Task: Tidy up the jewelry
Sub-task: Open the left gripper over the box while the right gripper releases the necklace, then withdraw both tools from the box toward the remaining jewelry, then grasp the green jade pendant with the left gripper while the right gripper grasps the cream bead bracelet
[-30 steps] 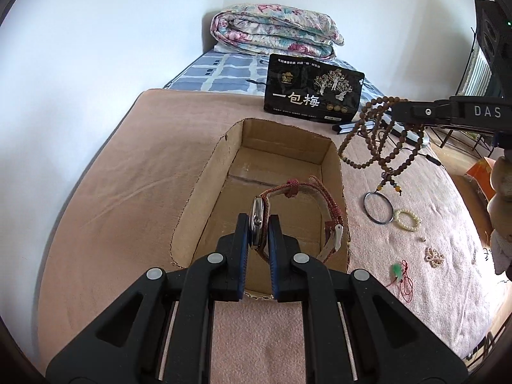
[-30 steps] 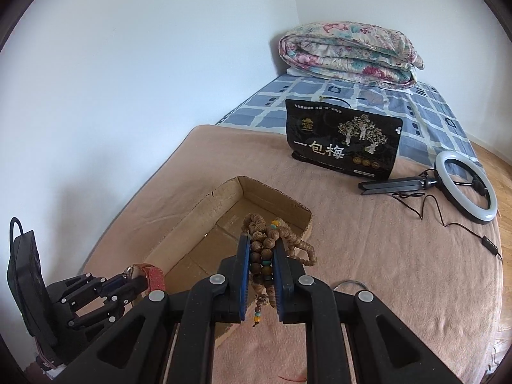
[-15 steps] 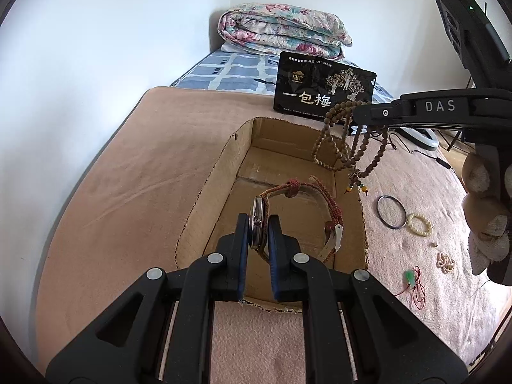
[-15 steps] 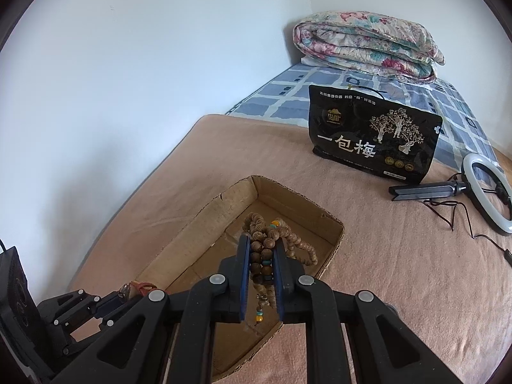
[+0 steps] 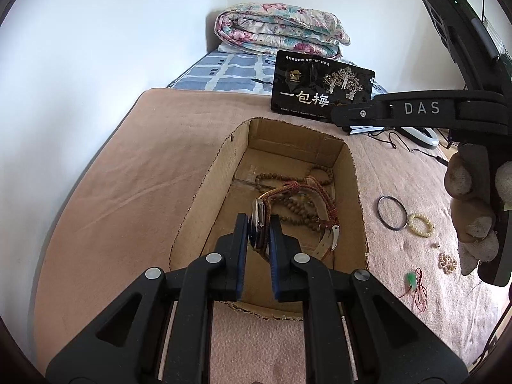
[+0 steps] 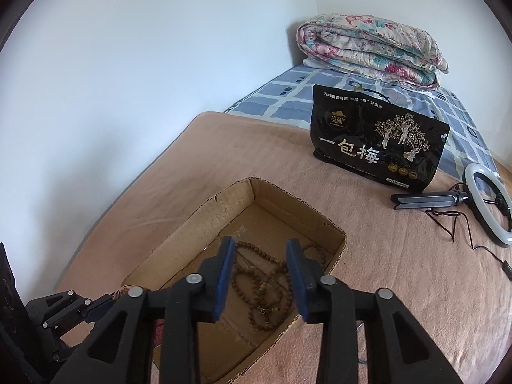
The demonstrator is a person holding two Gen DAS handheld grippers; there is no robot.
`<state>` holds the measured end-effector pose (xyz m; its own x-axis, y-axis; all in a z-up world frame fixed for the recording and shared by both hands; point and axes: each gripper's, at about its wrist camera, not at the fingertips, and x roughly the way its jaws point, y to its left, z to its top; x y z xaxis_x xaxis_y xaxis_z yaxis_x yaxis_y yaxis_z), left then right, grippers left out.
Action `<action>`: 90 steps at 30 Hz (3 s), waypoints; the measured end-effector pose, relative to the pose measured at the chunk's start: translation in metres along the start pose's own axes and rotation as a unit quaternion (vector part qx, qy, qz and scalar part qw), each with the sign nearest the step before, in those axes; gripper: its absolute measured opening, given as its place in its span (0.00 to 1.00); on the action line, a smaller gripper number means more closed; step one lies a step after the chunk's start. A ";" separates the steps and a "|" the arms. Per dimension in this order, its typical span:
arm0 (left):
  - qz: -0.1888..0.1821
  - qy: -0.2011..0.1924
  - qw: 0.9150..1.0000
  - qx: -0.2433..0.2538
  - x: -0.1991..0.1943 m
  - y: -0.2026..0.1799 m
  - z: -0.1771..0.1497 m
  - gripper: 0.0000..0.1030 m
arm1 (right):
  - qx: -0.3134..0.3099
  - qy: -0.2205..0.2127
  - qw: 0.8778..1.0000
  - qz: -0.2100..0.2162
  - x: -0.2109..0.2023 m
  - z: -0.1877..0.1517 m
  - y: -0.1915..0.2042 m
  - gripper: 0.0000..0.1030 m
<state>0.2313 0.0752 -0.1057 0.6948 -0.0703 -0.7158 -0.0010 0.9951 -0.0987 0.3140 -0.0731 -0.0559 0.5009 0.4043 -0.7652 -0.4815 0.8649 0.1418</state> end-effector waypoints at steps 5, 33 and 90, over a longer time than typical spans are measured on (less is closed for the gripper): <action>0.010 -0.030 0.999 0.005 -0.011 -0.004 0.001 0.68 | -0.008 -0.017 1.000 -0.014 -0.005 -0.001 0.003 0.80; -0.018 -0.058 0.998 0.024 -0.050 -0.040 -0.005 0.68 | -0.046 -0.088 0.987 -0.125 -0.084 -0.031 -0.013 1.00; -0.175 0.128 0.968 0.129 0.057 -0.195 -0.088 0.37 | 0.103 0.063 0.991 -0.059 -0.071 -0.207 -0.190 0.44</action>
<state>0.2077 -0.1291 -0.1881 0.4196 -0.3881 -0.8205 0.4054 0.8890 -0.2131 0.2217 -0.3277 -0.1584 0.4446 0.2674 -0.8549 -0.2605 0.9518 0.1622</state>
